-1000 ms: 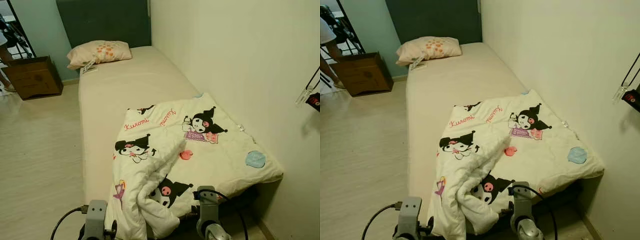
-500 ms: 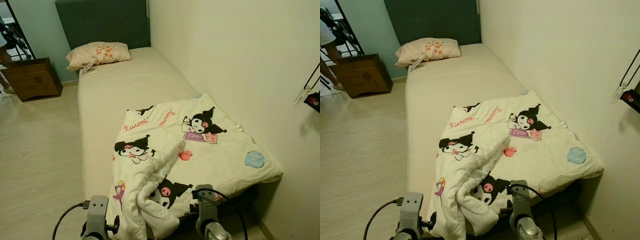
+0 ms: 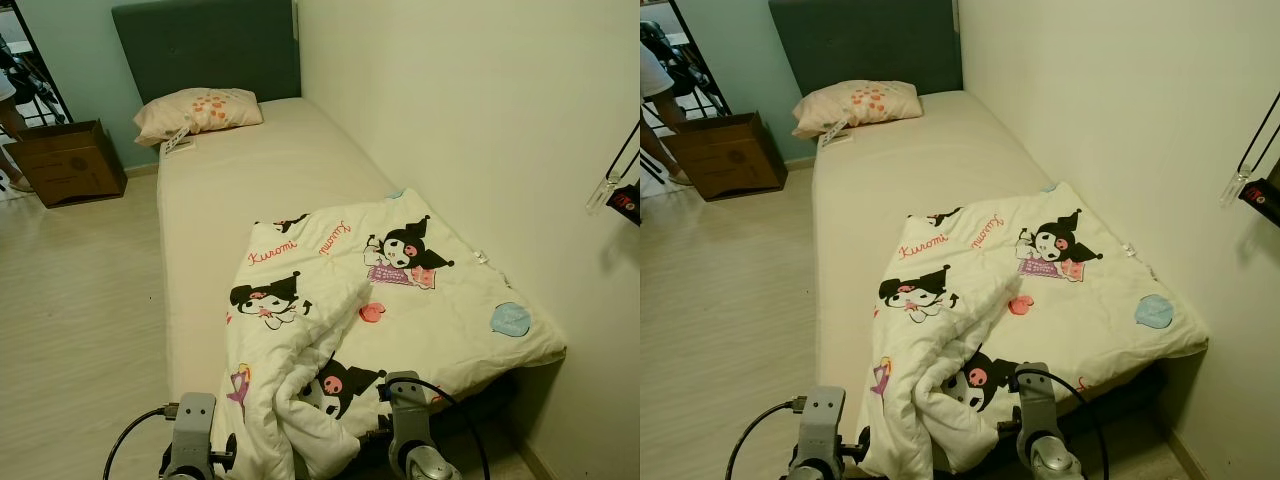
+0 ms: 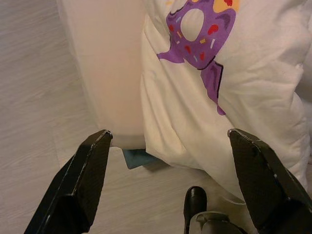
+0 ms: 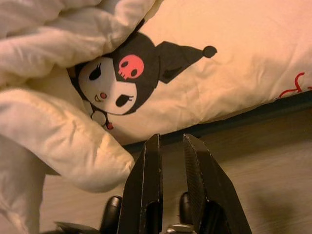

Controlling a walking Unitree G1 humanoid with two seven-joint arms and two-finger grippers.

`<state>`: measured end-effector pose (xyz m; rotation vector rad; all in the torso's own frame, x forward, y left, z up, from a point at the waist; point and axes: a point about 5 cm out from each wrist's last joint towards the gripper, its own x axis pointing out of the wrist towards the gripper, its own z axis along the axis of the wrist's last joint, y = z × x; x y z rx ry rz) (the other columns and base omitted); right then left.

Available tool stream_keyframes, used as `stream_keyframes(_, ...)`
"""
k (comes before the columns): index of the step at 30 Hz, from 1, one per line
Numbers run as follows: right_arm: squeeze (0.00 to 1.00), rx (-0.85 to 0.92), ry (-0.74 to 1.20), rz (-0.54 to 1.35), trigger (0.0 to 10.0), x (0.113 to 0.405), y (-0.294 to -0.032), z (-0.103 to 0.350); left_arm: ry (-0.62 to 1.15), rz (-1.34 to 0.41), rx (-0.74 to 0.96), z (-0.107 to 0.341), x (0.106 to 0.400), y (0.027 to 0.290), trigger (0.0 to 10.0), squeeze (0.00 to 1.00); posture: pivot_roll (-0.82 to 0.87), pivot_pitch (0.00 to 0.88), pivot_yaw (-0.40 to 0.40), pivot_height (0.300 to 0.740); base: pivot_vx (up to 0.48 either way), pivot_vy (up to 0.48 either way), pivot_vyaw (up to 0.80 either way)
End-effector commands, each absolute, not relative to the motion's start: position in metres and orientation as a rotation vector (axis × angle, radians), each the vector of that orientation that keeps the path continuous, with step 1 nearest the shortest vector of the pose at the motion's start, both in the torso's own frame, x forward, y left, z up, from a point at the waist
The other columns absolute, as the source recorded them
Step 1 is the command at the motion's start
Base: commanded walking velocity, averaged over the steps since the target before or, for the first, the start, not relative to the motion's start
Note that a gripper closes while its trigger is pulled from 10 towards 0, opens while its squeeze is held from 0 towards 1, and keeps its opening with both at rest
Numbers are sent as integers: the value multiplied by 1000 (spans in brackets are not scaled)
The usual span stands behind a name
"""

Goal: Clean up the room

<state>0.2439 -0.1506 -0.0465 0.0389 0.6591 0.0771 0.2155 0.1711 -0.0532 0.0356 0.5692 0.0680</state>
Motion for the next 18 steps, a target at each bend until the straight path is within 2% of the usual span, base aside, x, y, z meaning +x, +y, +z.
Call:
stream_keyframes(1,0,88,671,84,10000,243,-147,-48,590,52,48,-56,212,174,10000,0,-34,67,12,740,0,0,0)
stream_keyframes(6,0,106,674,101,10000,242,-144,-48,604,42,42,-58,209,174,10000,0,-30,70,11,740,0,0,0)
stream_keyframes(13,0,-30,693,110,10000,239,-143,-51,594,64,113,-58,206,182,10000,0,-19,78,12,740,0,0,0)
stream_keyframes(18,0,-13,693,85,10000,239,-146,-51,591,73,102,-57,208,183,10000,0,-33,76,23,740,0,0,0)
